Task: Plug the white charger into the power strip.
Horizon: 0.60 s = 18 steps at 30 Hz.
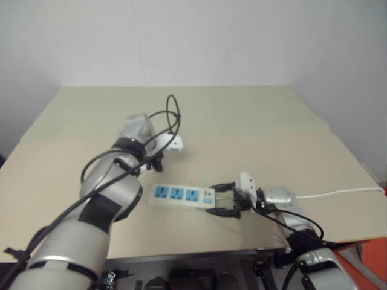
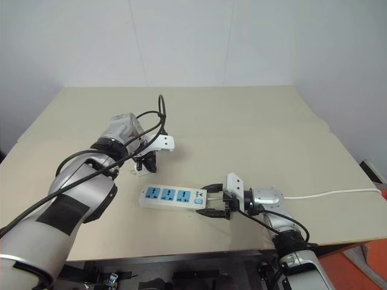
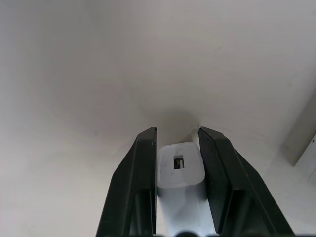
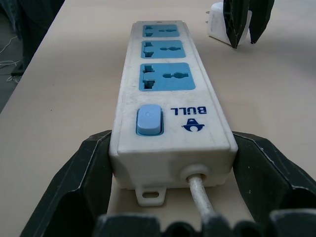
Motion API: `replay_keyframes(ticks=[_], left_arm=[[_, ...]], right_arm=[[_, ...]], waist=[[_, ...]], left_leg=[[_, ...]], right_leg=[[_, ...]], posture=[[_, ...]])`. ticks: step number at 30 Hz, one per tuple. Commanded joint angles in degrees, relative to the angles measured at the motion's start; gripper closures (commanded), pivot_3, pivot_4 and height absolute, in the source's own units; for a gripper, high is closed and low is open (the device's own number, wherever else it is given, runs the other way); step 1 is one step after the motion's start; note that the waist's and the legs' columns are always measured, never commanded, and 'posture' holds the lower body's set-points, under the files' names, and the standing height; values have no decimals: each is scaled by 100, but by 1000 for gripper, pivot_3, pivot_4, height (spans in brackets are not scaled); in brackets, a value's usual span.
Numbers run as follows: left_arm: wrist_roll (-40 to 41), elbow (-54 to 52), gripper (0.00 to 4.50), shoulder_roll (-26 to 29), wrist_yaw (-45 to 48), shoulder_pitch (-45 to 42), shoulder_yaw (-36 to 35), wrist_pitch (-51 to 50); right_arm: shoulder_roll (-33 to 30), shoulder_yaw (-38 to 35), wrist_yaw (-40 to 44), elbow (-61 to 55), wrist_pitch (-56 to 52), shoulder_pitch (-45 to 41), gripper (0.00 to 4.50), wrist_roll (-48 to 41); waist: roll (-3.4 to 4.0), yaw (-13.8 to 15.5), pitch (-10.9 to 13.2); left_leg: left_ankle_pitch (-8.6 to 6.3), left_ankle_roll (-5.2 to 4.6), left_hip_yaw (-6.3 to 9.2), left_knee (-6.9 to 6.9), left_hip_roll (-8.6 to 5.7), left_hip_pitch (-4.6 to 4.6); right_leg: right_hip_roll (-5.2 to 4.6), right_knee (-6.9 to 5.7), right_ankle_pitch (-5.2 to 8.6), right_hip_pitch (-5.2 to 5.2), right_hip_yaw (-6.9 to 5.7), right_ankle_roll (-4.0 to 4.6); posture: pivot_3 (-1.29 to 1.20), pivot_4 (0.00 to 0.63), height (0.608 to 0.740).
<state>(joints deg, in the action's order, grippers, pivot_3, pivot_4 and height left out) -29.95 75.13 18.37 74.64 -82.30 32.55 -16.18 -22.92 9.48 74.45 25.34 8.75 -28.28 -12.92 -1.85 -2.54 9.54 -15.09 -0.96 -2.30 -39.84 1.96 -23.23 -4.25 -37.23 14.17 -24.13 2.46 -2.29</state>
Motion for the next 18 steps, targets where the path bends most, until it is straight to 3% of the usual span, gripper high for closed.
replay_keyframes(ticks=[1,5,9,14,18], left_arm=[[225,-181,3515,100,-39,-304,-332,142],[869,-411,3515,255,-94,-695,-1101,192],[2360,-876,3515,395,-57,-772,-2677,303],[4138,-2273,3515,107,101,393,-4215,930],[4709,-3611,3515,-234,19,1621,-4295,769]], right_arm=[[-35,158,-43,41,-112,103,1083,185],[-61,151,-29,-3,-122,136,1083,173],[-84,140,44,-53,-137,173,1083,116],[-76,160,75,-74,-177,173,1083,111],[-47,138,-7,-90,-178,158,1083,128]], waist=[[0,0,0],[-1,1,1],[-1,4,1],[19,2,-11],[25,10,-15]], left_leg=[[0,0,0,0,0,0],[0,0,2,0,0,-3],[0,0,11,1,0,-4],[0,0,29,1,0,10],[1,2,33,-4,-2,12]], right_leg=[[0,0,0,0,0,0],[-1,-1,0,-2,-1,0],[-5,-1,0,-1,-3,0],[-12,-43,0,0,-1,0],[-13,-52,0,5,0,0]], posture=[[0,150,740],[0,150,740],[0,150,740],[0,150,740],[0,150,740]])
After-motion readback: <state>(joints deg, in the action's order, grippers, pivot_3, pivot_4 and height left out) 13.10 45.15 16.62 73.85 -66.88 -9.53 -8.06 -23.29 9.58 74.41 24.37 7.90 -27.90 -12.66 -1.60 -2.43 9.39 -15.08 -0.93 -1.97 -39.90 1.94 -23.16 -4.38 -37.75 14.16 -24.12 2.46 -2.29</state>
